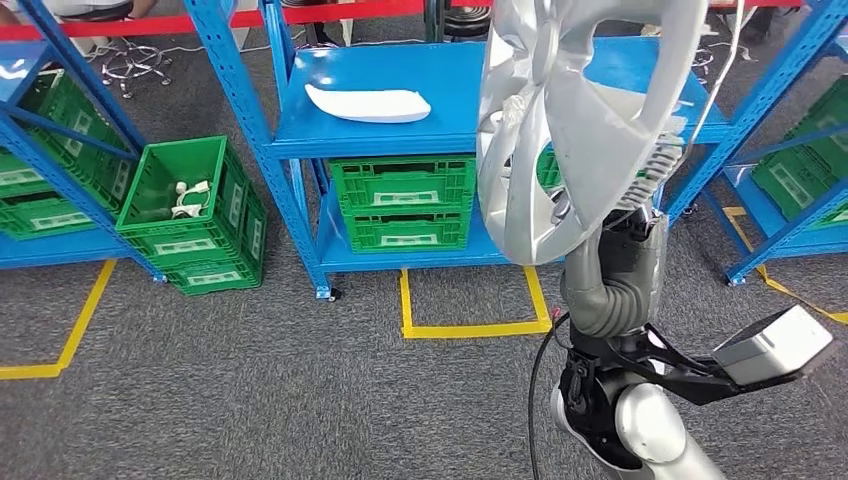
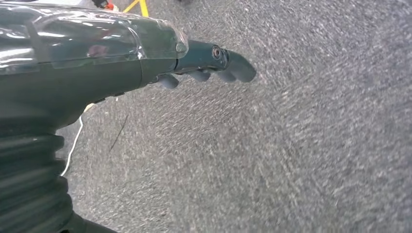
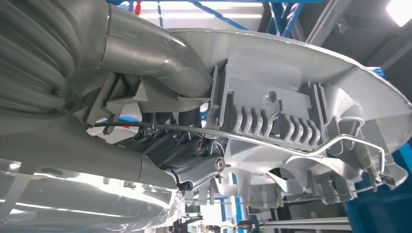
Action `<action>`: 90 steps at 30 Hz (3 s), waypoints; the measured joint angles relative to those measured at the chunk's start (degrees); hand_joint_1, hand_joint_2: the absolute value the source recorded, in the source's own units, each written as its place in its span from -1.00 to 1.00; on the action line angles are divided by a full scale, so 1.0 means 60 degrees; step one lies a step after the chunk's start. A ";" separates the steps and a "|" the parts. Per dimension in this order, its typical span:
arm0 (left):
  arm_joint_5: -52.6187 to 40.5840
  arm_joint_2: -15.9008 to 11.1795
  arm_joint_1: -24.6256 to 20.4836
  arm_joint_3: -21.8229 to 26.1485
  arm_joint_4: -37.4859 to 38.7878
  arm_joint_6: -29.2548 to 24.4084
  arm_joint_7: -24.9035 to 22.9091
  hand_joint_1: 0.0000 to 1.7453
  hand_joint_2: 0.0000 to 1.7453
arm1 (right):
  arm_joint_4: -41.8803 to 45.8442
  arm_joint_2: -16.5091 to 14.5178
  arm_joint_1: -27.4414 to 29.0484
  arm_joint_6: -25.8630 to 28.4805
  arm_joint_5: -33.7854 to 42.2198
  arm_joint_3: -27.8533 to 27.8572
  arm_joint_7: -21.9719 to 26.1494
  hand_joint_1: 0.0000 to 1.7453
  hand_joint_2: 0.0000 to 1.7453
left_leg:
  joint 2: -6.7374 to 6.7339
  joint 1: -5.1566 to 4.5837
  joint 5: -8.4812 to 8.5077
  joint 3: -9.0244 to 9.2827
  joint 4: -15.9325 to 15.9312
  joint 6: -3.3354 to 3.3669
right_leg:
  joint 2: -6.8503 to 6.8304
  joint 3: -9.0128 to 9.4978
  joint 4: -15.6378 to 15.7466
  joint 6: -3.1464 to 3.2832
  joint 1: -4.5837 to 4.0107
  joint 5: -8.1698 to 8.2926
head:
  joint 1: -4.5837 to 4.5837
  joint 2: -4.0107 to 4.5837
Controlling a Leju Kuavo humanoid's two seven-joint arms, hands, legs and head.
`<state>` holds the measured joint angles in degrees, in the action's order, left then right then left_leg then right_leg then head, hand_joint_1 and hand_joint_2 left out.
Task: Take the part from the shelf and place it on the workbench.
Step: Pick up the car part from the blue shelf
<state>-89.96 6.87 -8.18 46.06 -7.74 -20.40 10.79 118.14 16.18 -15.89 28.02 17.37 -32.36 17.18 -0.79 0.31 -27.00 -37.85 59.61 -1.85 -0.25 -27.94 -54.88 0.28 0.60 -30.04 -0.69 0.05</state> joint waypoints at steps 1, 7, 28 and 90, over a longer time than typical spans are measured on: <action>0.0000 0.0000 0.0001 -0.0030 0.0000 0.0001 0.0000 -1.00 1.00 | -0.0031 -0.0015 -0.0001 -0.0001 -0.0012 -0.0021 0.0000 1.00 1.00 | 0.0033 0.0018 -0.0468 -0.0152 0.0470 -0.0028 | -0.0027 -0.0109 -0.0007 0.0088 -0.0011 0.0089 | -0.0055 0.0001; 0.0000 0.0000 -0.0002 -0.0113 0.0000 0.0006 -0.0010 -1.00 1.00 | -0.0184 -0.0051 -0.0002 -0.0005 -0.0023 -0.0157 0.0000 1.00 1.00 | 0.0157 -0.0086 -0.1017 0.0182 0.1926 0.0165 | -0.0079 -0.0885 -0.0271 0.0266 -0.0291 0.0507 | -0.0170 0.0000; -0.0002 -0.0045 -0.0020 -0.0526 -0.0024 0.0034 -0.0098 -1.00 1.00 | -0.0325 -0.0050 -0.0124 -0.0199 0.0183 -0.0365 0.0040 1.00 1.00 | -0.0041 0.0042 0.0609 0.0090 -0.0339 0.0092 | 0.0104 0.0240 -0.0085 -0.0326 0.0130 -0.0286 | 0.0009 0.0002; 0.0013 0.0050 0.0201 -0.0783 -0.0007 0.0235 -0.0398 -1.00 1.00 | -0.0505 -0.0121 -0.0060 0.0321 -0.0959 -0.0844 -0.0413 1.00 1.00 | 0.0963 -0.0173 0.0081 0.0558 -0.0358 0.0392 | 0.0483 -0.0350 -0.0176 0.0127 -0.0123 0.0295 | 0.0268 0.0002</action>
<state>-89.89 7.17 -6.97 41.36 -7.78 -18.99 8.40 115.11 15.45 -16.25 29.94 11.62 -37.42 14.70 4.99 -0.72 -26.52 -34.50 57.46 0.50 2.65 -30.04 -55.94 1.04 -0.14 -28.27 0.92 0.07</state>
